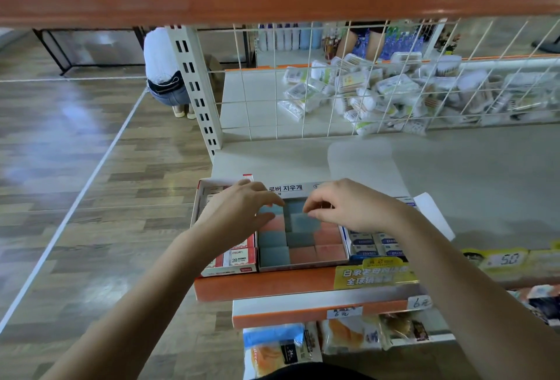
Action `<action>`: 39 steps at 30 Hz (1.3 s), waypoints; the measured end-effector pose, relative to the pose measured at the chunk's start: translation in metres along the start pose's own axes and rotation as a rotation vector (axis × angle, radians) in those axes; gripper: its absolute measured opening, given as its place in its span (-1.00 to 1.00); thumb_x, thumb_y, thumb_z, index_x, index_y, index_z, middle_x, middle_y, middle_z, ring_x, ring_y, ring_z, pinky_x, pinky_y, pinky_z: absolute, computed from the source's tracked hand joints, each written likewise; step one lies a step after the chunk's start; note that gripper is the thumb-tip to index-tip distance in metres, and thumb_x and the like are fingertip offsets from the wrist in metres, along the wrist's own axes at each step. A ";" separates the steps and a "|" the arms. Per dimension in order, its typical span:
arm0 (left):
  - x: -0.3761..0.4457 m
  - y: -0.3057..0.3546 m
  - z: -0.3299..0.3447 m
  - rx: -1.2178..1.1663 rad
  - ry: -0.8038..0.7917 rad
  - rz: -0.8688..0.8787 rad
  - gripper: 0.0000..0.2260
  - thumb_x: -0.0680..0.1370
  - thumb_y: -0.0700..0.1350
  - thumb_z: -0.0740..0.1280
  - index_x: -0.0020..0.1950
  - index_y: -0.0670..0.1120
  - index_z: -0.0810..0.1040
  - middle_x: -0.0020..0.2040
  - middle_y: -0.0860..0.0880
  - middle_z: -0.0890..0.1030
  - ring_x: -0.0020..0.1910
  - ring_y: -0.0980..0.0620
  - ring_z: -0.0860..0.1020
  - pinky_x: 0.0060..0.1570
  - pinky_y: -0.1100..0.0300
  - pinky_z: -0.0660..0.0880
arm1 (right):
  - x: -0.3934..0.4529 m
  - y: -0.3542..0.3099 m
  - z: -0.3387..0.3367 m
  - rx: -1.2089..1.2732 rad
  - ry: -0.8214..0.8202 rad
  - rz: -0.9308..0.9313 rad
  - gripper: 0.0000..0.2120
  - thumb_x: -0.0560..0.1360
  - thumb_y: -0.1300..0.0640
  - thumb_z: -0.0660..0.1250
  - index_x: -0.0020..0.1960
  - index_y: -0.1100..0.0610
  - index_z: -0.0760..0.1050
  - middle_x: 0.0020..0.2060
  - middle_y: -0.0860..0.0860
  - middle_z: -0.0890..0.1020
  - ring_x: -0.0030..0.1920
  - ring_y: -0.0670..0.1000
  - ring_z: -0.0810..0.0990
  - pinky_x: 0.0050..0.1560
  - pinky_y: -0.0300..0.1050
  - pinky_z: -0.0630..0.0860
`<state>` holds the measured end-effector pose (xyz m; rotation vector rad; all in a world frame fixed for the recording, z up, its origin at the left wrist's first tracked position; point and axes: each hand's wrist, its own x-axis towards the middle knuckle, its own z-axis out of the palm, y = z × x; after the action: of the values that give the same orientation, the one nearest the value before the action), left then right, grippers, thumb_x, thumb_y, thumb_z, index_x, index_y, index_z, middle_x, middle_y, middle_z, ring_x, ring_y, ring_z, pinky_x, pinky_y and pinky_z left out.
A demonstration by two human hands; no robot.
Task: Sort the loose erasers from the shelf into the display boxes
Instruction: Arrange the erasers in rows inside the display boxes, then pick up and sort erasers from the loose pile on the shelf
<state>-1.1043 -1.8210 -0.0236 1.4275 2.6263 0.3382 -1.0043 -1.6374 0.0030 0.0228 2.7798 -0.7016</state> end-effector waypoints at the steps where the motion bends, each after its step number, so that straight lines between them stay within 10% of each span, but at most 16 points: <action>1: -0.006 0.002 0.000 -0.009 0.003 0.003 -0.76 0.55 0.00 0.28 0.21 0.17 0.52 0.13 0.13 0.54 0.15 0.11 0.42 -0.03 0.24 0.38 | -0.002 -0.002 0.001 -0.020 -0.039 -0.007 -0.79 0.58 0.08 0.22 0.16 0.05 0.54 -0.09 -0.17 0.48 -0.09 -0.17 0.47 -0.19 -0.44 0.32; 27: -0.027 0.018 0.013 0.001 -0.124 0.113 -0.88 0.55 0.03 0.25 0.03 0.08 0.55 -0.05 0.14 0.51 -0.05 0.17 0.41 -0.10 0.29 0.44 | -0.003 -0.027 0.029 -0.159 -0.067 0.139 -0.87 0.51 0.15 0.31 0.00 0.04 0.61 -0.01 -0.01 0.63 -0.05 -0.02 0.59 -0.01 -0.12 0.52; 39: 0.027 0.048 -0.003 0.148 0.025 0.181 -0.80 0.56 0.06 0.24 0.03 0.00 0.57 -0.03 0.00 0.60 0.04 -0.04 0.50 -0.01 0.12 0.41 | -0.018 -0.011 -0.001 -0.349 0.196 0.137 -0.80 0.51 0.14 0.27 0.10 0.13 0.55 0.00 0.12 0.58 0.02 0.11 0.56 0.00 -0.03 0.51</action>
<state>-1.0805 -1.7734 -0.0082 1.7242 2.5947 0.1841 -0.9876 -1.6457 0.0136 0.2208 3.0115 -0.1833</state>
